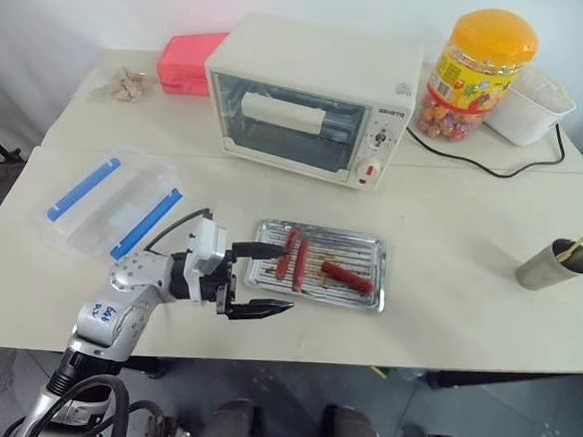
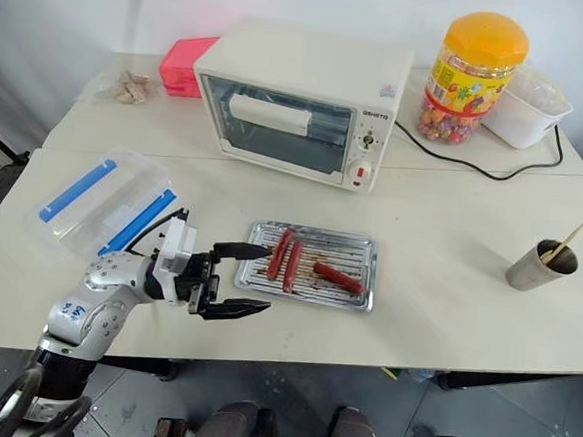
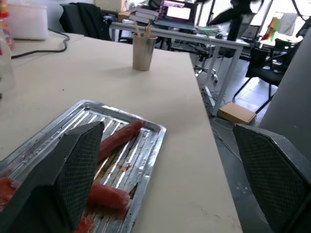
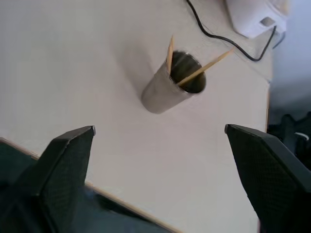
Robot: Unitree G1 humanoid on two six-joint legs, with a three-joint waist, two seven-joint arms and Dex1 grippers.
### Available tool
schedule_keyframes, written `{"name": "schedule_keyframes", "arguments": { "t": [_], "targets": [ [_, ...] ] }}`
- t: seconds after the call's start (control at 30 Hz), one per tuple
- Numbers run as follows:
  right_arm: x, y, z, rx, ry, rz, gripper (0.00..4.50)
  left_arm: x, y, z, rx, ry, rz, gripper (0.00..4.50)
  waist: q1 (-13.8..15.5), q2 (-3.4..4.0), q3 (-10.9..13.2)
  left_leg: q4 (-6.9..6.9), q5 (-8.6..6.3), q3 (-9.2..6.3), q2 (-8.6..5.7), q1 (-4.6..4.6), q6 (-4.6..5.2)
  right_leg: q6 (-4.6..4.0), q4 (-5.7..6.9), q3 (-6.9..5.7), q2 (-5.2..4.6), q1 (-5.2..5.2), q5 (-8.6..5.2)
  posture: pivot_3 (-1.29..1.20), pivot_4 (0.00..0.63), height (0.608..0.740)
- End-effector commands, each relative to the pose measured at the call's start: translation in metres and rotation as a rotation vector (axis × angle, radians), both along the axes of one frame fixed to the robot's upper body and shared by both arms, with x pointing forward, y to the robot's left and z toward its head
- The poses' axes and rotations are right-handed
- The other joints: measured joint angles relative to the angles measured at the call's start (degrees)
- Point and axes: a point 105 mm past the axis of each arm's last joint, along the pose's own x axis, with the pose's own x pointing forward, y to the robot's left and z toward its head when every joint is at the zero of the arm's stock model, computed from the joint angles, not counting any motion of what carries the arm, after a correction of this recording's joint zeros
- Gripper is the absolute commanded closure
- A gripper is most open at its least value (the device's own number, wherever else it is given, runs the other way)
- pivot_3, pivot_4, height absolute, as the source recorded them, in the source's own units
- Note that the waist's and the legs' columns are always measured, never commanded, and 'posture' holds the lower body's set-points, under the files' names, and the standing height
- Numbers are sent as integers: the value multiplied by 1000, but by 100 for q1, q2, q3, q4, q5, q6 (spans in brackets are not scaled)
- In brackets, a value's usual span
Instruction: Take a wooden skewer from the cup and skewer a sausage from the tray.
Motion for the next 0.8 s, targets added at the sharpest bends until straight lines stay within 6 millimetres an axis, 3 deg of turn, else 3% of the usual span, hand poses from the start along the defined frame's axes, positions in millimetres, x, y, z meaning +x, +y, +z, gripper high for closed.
{"name": "schedule_keyframes", "arguments": {
  "t": [0.03, 0.27, 0.33, 0.47, 0.8],
  "targets": [
    [20, 19, 11, 18, 69, -36, 37, -3, -2, 1, -13, -15, 7, 0, 50, -1, 0, 0, 0, -3, 5, -8, 0, -1, -1, -2, 3, -9, 0, 0, 150, 740],
    [46, 21, -4, 14, 201, -138, 37, -3, -1, 2, -25, -14, 34, 0, 227, -3, 1, 27, -11, -44, -22, -79, 6, -5, 24, -15, -2, -55, 0, 0, 150, 740],
    [50, 16, -7, -1, 219, -169, 410, -3, 0, 3, -24, -16, 39, 0, 224, -4, 1, 32, -14, -39, -29, -80, 14, -3, 21, -15, -7, -53, 1, 0, 150, 740],
    [56, 10, -8, -42, 239, -183, 1600, -1, 4, 7, -31, -20, 71, 0, 207, -4, 1, 33, -14, -37, -26, -80, 14, -2, 20, -19, -4, -53, 1, 0, 150, 740],
    [73, -3, -14, -39, 238, -200, 1600, -5, 4, 8, -36, -22, 93, 0, 98, -4, 1, 32, -10, -5, -12, -72, 8, 2, 24, -20, -2, -61, 3, 0, 150, 740]
  ]
}}
